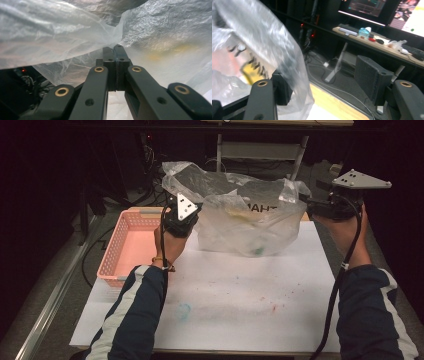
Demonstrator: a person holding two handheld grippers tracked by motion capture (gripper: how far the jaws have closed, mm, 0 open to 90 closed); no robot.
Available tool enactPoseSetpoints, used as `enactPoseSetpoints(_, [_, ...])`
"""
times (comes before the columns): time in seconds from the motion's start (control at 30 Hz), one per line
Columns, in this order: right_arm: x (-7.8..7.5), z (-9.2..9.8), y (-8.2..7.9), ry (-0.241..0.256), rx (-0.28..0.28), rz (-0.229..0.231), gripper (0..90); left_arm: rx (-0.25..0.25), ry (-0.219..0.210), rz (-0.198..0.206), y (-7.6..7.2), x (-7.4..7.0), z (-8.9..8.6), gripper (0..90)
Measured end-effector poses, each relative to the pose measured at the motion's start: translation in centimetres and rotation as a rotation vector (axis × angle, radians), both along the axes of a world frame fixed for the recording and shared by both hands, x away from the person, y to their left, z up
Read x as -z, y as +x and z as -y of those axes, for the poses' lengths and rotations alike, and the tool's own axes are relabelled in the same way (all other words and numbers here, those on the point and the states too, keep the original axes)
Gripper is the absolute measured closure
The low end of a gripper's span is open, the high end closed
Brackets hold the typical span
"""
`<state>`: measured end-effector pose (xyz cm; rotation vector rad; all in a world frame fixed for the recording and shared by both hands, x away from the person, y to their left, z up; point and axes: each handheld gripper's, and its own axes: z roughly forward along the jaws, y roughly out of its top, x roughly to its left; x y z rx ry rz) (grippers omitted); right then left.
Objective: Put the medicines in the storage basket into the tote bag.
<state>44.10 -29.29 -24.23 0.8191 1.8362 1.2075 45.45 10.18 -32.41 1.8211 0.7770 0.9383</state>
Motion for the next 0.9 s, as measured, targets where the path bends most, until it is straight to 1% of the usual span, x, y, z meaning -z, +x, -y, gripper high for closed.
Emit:
enactPoseSetpoints(0.07, [-0.4, 0.0, -0.6, -0.018, -0.014, 0.01, 34.3, -0.021, 0.011, -0.001, 0.3, -0.1, -0.2, 88.1])
enactPoseSetpoints(0.13, [-0.6, 0.1, -1.1, -0.001, -0.026, 0.0, 32.3, -0.035, 0.017, -0.001, 0.6, -0.1, -0.4, 88.1])
enactPoseSetpoints(0.17, [-0.6, 0.1, -1.3, -0.002, -0.017, -0.002, 32.2, -0.039, 0.02, -0.004, 0.7, 0.0, -0.4, 88.1])
enactPoseSetpoints(0.2, [-0.5, -0.1, -1.4, -0.01, -0.002, -0.005, 30.6, -0.045, 0.024, -0.008, 0.7, 0.1, -0.4, 88.1])
enactPoseSetpoints(0.27, [-0.2, -0.4, -1.7, -0.036, -0.006, 0.001, 27.3, -0.056, 0.029, -0.02, 0.9, 0.3, -0.4, 88.1])
enactPoseSetpoints(0.33, [0.3, -0.6, -2.0, -0.036, -0.018, -0.014, 26.5, -0.075, 0.034, -0.024, 1.2, 0.4, -0.6, 88.2])
enactPoseSetpoints(0.4, [0.7, -0.6, -2.2, -0.038, -0.009, -0.012, 24.9, -0.079, 0.023, -0.035, 1.3, 0.5, -0.8, 88.1])
enactPoseSetpoints(0.47, [1.1, -0.4, -2.5, -0.007, -0.014, -0.016, 24.3, -0.093, 0.03, -0.038, 1.4, 0.6, -0.9, 88.1])
enactPoseSetpoints(0.57, [1.4, -0.2, -3.1, 0.038, -0.017, 0.008, 24.6, -0.11, 0.032, -0.062, 1.9, 1.0, -1.2, 88.1])
enactPoseSetpoints(0.6, [1.4, -0.1, -3.4, 0.057, -0.026, 0.017, 24.9, -0.113, 0.022, -0.067, 2.1, 1.1, -1.4, 88.1])
enactPoseSetpoints(0.67, [1.2, 0.0, -4.1, 0.076, -0.049, 0.029, 23.4, -0.125, 0.015, -0.073, 2.2, 1.2, -1.7, 88.1])
enactPoseSetpoints(0.7, [1.2, 0.1, -4.4, 0.088, -0.059, 0.047, 23.8, -0.123, 0.007, -0.076, 2.3, 1.2, -1.8, 88.1])
enactPoseSetpoints(0.77, [1.2, 0.1, -5.3, 0.112, -0.062, 0.056, 23.8, -0.12, -0.005, -0.07, 2.1, 1.2, -1.9, 88.0])
enactPoseSetpoints(0.8, [1.5, 0.0, -5.6, 0.111, -0.063, 0.057, 23.7, -0.115, -0.008, -0.068, 2.0, 1.3, -1.9, 87.9])
enactPoseSetpoints(0.87, [2.5, -0.5, -6.2, 0.108, -0.07, 0.038, 23.5, -0.107, -0.016, -0.059, 1.7, 1.3, -1.8, 87.5])
enactPoseSetpoints(0.9, [3.2, -0.8, -6.4, 0.089, -0.083, 0.028, 23.6, -0.096, -0.014, -0.061, 1.6, 1.4, -1.7, 86.5])
